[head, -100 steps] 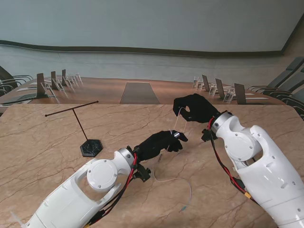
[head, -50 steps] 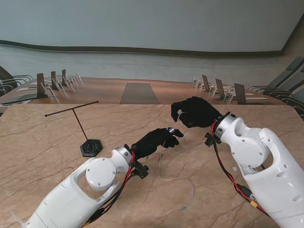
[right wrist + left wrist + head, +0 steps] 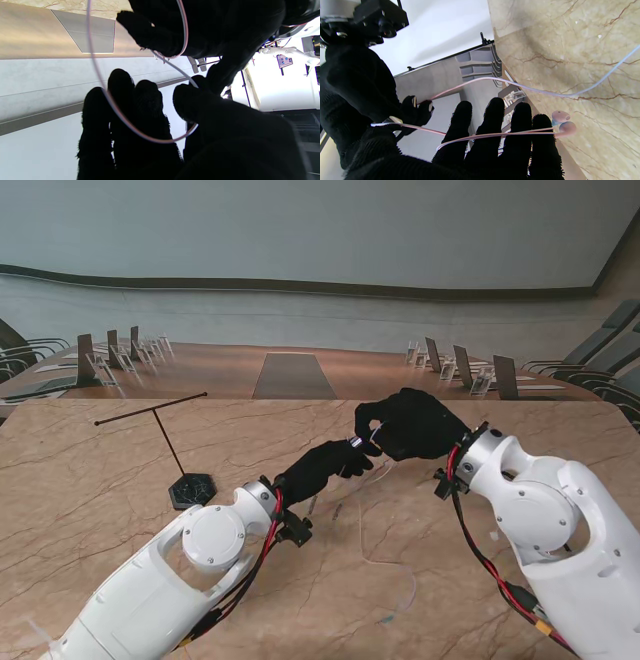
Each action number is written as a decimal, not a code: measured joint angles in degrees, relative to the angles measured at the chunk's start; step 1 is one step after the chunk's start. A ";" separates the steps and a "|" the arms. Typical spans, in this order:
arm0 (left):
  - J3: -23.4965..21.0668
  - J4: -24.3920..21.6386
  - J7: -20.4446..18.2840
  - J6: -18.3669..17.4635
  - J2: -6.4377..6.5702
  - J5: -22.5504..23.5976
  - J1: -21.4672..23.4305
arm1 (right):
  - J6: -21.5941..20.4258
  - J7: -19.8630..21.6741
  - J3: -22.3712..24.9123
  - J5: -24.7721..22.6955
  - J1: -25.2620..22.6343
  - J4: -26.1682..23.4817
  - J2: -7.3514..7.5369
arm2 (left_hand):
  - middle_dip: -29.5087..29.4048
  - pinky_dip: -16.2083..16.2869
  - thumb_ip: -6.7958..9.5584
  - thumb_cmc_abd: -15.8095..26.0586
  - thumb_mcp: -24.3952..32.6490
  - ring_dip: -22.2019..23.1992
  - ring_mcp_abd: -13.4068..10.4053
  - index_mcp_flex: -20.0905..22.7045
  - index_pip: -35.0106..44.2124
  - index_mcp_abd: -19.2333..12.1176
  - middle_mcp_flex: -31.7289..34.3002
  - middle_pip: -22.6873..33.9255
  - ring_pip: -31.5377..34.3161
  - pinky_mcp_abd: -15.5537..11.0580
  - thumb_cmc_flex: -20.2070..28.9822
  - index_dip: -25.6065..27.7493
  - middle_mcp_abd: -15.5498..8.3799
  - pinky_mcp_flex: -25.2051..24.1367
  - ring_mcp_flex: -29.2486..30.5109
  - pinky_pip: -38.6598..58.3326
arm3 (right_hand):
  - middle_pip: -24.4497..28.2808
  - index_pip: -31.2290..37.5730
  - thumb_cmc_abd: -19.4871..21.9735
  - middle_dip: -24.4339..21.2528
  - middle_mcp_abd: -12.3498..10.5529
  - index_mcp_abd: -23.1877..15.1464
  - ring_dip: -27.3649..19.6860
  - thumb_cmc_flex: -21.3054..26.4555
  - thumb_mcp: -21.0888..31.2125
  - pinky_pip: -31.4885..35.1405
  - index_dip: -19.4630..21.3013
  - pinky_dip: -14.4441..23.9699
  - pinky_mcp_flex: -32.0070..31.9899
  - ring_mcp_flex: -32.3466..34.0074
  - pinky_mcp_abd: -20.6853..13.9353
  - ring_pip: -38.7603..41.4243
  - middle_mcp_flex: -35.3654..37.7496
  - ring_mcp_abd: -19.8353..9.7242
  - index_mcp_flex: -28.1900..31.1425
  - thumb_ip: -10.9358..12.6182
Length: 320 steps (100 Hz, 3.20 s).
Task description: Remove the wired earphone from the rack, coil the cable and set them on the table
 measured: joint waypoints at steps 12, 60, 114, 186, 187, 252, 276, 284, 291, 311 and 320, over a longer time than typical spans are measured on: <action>-0.15 0.48 0.46 -0.66 -0.19 -0.22 -0.17 | 0.74 0.01 0.48 -0.48 -1.15 -1.34 0.01 | -1.11 -0.31 -0.83 -0.68 -0.06 -1.06 0.00 0.00 -0.70 0.22 -0.03 -1.50 -1.21 -0.14 0.00 -0.62 0.01 -0.13 -0.12 -1.47 | -0.63 -0.28 0.01 0.00 -0.02 2.33 0.00 0.00 0.10 0.02 -1.56 0.00 0.01 0.00 0.09 0.00 0.00 0.07 -1.45 0.07; -1.69 1.00 2.03 -3.20 -0.51 -0.28 -0.98 | 5.65 -4.40 0.90 -7.32 -5.70 -3.74 -0.62 | -1.24 -0.53 -0.43 -0.63 0.56 -2.21 -0.65 0.00 -1.14 0.24 -0.04 -3.08 -3.52 -0.74 0.00 -0.65 -0.63 -0.40 -0.75 -3.70 | -5.28 -2.69 0.01 -1.07 -0.12 7.01 -0.67 1.98 -3.36 0.02 -7.55 -0.13 0.54 0.58 0.87 -0.91 0.00 0.48 -2.51 -3.78; -1.56 1.85 2.46 -4.64 -0.72 -0.30 -2.23 | 5.24 -11.89 0.77 -6.56 -9.26 -2.57 -1.61 | -3.33 -2.39 -0.42 -0.63 0.56 -4.78 -2.85 0.00 -1.19 0.24 -0.04 -4.74 -6.30 -1.30 0.00 -0.74 -1.43 -1.06 -3.04 -7.37 | -12.71 -19.58 0.97 -10.37 -0.17 10.57 -3.15 1.81 -6.32 -5.98 -4.23 -2.32 -4.47 -6.93 -2.73 -10.67 -13.02 -0.80 -24.33 -8.70; -2.33 1.45 2.71 -6.25 -0.70 -0.08 -2.10 | 10.36 -13.63 0.91 -7.19 -11.39 -0.69 -1.93 | -3.99 -3.18 -0.41 -0.62 0.56 -5.57 -3.94 0.00 -1.19 0.24 -0.04 -4.76 -6.43 -3.43 0.00 -0.75 -2.14 -1.08 -3.78 -8.78 | -21.08 -17.50 3.10 -11.11 -1.42 10.38 -6.91 -16.34 -16.72 -16.55 1.43 -2.34 -16.78 -28.55 -9.02 -22.73 -38.82 -5.78 -29.25 -6.69; -2.34 1.42 2.70 -6.29 -0.69 -0.08 -2.10 | 10.65 -13.49 0.91 -7.17 -11.45 -0.69 -1.93 | -3.99 -3.18 -0.41 -0.62 0.56 -5.57 -3.94 0.00 -1.19 0.24 -0.04 -4.76 -6.43 -3.46 0.01 -0.75 -2.14 -1.08 -3.78 -8.79 | -21.58 -17.60 3.11 -11.56 -1.42 10.39 -7.12 -16.35 -16.72 -16.92 1.45 -2.34 -16.82 -28.92 -9.10 -22.98 -39.03 -5.86 -29.67 -6.69; -1.16 -1.73 0.69 -5.31 -0.03 -0.19 -2.53 | 21.19 -5.05 -13.36 -1.41 -1.07 14.24 -0.39 | -4.61 -4.49 -0.41 -0.62 0.56 -6.22 -3.97 0.00 -1.19 0.24 -1.57 -4.45 -6.43 -4.19 0.01 -0.75 -2.22 -0.98 -3.79 -8.79 | -35.67 -38.82 3.35 -17.55 -6.57 11.48 -14.98 -21.17 -25.73 -36.31 -1.99 -4.52 -20.46 -35.65 -19.27 -39.07 -46.77 -12.82 -31.22 -6.84; 0.36 -1.95 0.32 -4.44 -0.11 -1.67 -3.27 | 22.07 -6.28 -18.75 1.22 3.44 18.43 -1.16 | -4.69 -5.13 -0.41 -0.62 0.56 -6.26 -3.97 0.00 -1.19 0.24 -1.57 -3.86 -6.43 -4.24 0.02 -0.75 -2.23 -0.97 -3.79 -8.79 | -35.77 -38.65 3.41 -17.99 -7.96 10.30 -15.99 -21.81 -26.19 -36.58 0.19 -5.25 -21.06 -35.69 -20.14 -40.34 -46.77 -13.98 -31.22 -6.84; 0.86 -1.95 0.19 -4.29 -0.20 -2.39 -3.52 | 22.19 -7.57 -19.77 2.06 4.45 19.66 -1.65 | -4.72 -5.15 -0.41 -0.62 0.56 -6.26 -3.97 0.00 -1.19 0.24 -1.57 -3.86 -6.43 -4.58 0.03 -0.75 -2.23 -0.97 -3.79 -8.79 | -33.92 -34.63 4.37 -17.35 -8.60 8.82 -15.99 -19.87 -25.43 -35.87 1.62 -5.93 -21.06 -35.67 -20.75 -38.66 -46.77 -14.35 -31.22 -6.84; 1.27 -1.95 0.06 -4.12 -0.31 -2.88 -3.70 | 22.70 -8.82 -20.51 3.19 5.20 20.55 -2.05 | -4.76 -5.23 -0.41 -0.62 0.56 -6.27 -3.97 0.00 -1.19 0.15 -1.57 -3.85 -6.43 -4.70 0.04 -0.75 -2.27 -0.95 -3.79 -8.79 | -32.26 -25.82 5.72 -16.70 -9.50 5.64 -16.09 -12.81 -23.76 -33.58 3.16 -7.10 -20.94 -35.08 -21.11 -36.36 -45.53 -15.09 -31.22 -6.78; 2.01 -2.44 -0.59 -3.53 -0.47 -4.15 -3.72 | 23.65 -13.11 -22.39 3.97 7.36 23.88 -3.35 | -4.78 -5.39 -0.41 -0.62 0.56 -6.27 -3.97 0.00 -1.19 -0.32 -1.57 -3.29 -5.77 -4.72 0.10 -0.75 -2.33 0.13 -3.79 -8.29 | -31.80 -7.75 7.45 -15.27 -11.79 -2.99 -15.36 0.88 -18.39 -24.82 -3.65 -10.25 -17.94 -28.55 -21.68 -31.97 -30.75 -15.75 -18.24 -8.06; 2.06 -2.91 -0.65 -3.49 -0.51 -4.50 -3.49 | 23.62 -13.94 -22.99 3.30 8.30 25.51 -3.73 | -4.78 -5.39 -0.41 -0.62 0.56 -6.27 -3.97 0.00 -1.19 -0.39 -1.57 -3.20 -3.97 -4.72 0.11 -0.52 -2.28 1.16 -2.94 -7.11 | -31.97 -5.97 7.32 -15.27 -11.78 -4.70 -13.99 1.90 -11.77 -21.06 -1.37 -11.49 -16.03 -24.98 -21.68 -30.24 -23.00 -15.75 -7.44 -8.13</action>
